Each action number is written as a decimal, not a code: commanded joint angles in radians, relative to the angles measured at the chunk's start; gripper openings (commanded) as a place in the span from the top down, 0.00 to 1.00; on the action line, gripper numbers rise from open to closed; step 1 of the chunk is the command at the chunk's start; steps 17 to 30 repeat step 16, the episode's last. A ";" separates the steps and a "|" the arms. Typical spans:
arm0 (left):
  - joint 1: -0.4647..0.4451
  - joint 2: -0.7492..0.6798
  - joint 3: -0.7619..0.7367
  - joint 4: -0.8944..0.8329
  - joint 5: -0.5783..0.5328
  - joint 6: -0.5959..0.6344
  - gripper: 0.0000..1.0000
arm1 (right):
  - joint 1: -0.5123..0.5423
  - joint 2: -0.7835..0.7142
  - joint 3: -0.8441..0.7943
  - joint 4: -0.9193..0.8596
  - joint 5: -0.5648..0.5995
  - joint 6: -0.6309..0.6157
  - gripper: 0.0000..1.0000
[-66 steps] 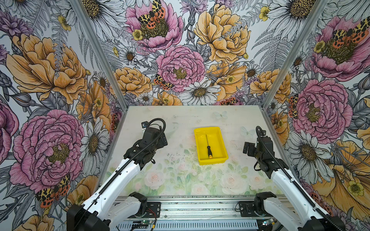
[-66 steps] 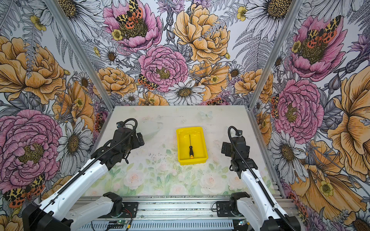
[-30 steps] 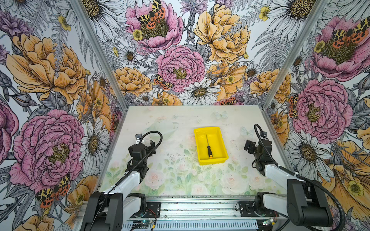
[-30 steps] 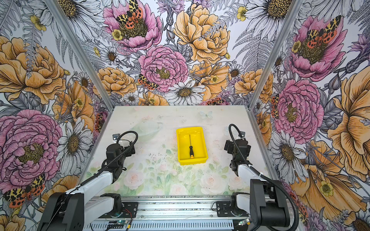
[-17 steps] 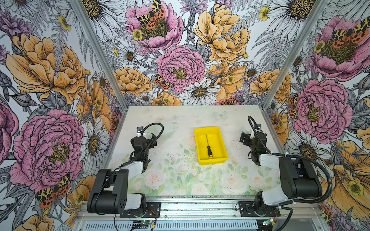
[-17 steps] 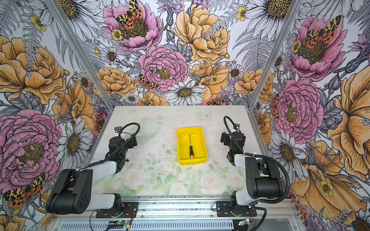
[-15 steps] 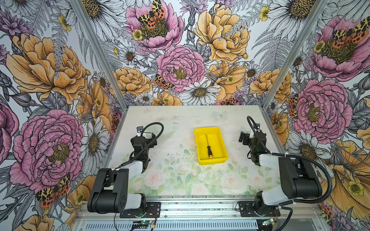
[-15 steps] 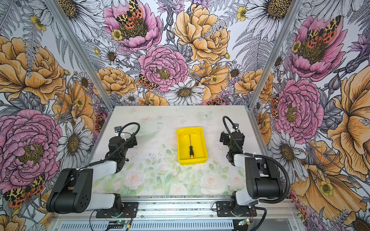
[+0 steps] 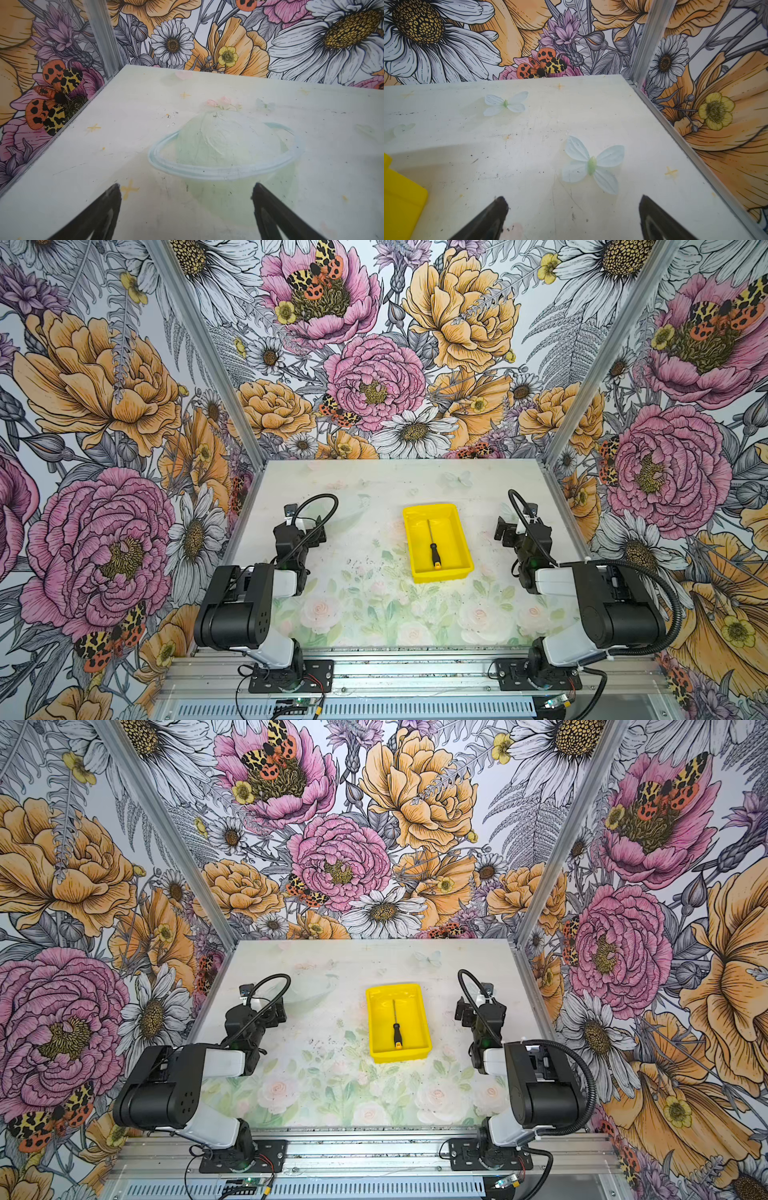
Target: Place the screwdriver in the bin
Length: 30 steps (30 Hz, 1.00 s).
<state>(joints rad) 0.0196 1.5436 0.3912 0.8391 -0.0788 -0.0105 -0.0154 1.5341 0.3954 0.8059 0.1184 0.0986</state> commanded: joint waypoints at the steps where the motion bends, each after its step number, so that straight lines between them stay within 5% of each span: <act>1: -0.004 -0.003 -0.009 0.073 -0.010 0.007 0.01 | 0.008 0.006 0.007 0.044 0.017 -0.017 0.00; 30: -0.024 -0.001 -0.006 0.073 -0.026 0.029 0.01 | 0.008 0.000 -0.001 0.051 0.016 -0.016 0.01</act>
